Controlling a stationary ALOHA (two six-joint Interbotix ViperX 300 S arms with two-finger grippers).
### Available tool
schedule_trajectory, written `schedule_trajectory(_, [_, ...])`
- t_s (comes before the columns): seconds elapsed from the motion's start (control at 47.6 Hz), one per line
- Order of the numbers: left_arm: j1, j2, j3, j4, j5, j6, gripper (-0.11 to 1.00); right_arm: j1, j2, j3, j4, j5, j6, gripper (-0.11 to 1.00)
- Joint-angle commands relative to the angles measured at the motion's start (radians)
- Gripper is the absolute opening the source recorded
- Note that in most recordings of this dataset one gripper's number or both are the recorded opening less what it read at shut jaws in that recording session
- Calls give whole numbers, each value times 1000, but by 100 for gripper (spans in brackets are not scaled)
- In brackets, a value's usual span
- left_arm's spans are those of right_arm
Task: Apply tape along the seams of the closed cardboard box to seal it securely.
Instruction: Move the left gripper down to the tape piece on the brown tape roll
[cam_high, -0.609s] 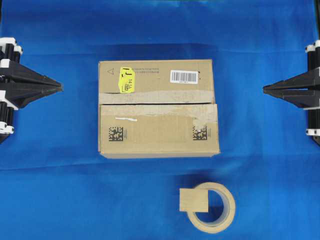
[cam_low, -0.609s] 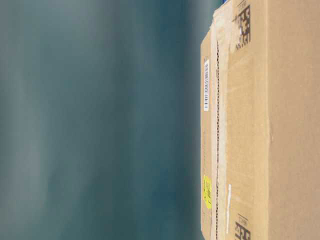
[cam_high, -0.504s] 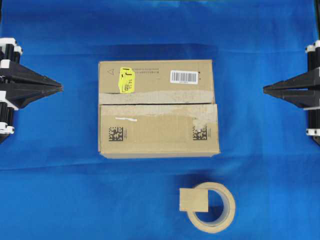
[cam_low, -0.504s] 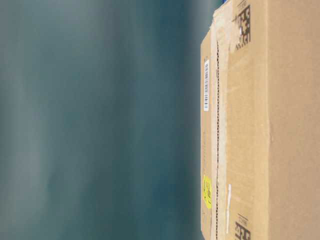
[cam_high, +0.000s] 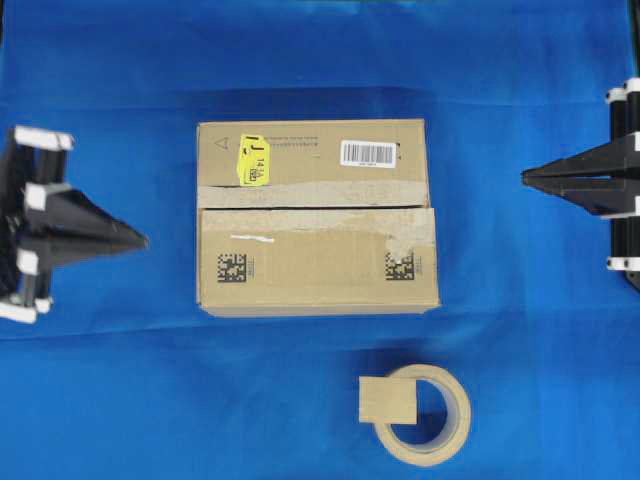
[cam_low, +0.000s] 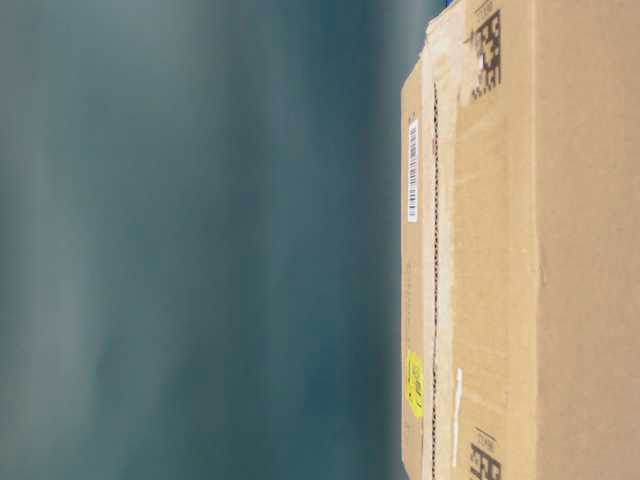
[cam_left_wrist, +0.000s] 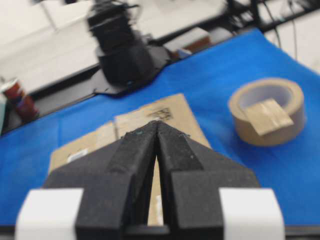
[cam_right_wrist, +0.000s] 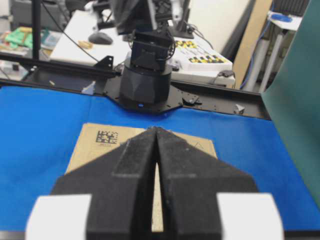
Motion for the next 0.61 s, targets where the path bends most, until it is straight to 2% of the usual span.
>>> schedule_trajectory(0.0, [-46, 57, -38, 0, -32, 35, 1, 0, 18, -28, 2, -25, 2, 0])
schedule_trajectory(0.126, [-109, 143, -71, 0, -44, 124, 1, 0, 26, -31, 2, -37, -3, 0])
schedule_trajectory(0.168, [-123, 172, -80, 0, -51, 161, 4, 0, 26, -29, 0, -40, -3, 0])
schedule_trajectory(0.273, [-158, 265, -109, 0, -69, 285, 25, 0, 26, -29, 0, -41, -3, 0])
schedule_trajectory(0.399, [-178, 394, -170, 0, -86, 426, 64, 0, 26, -31, 0, -41, -6, 0])
schedule_trajectory(0.441, [-178, 453, -206, -3, -87, 463, 73, 0, 26, -31, 0, -41, -9, 0])
schedule_trajectory(0.504, [-179, 541, -264, -8, -86, 508, 69, 0, 28, -31, -5, -41, -12, 0])
schedule_trajectory(0.588, [-178, 641, -339, -8, -81, 534, 68, 0, 28, -29, -12, -41, -14, 0])
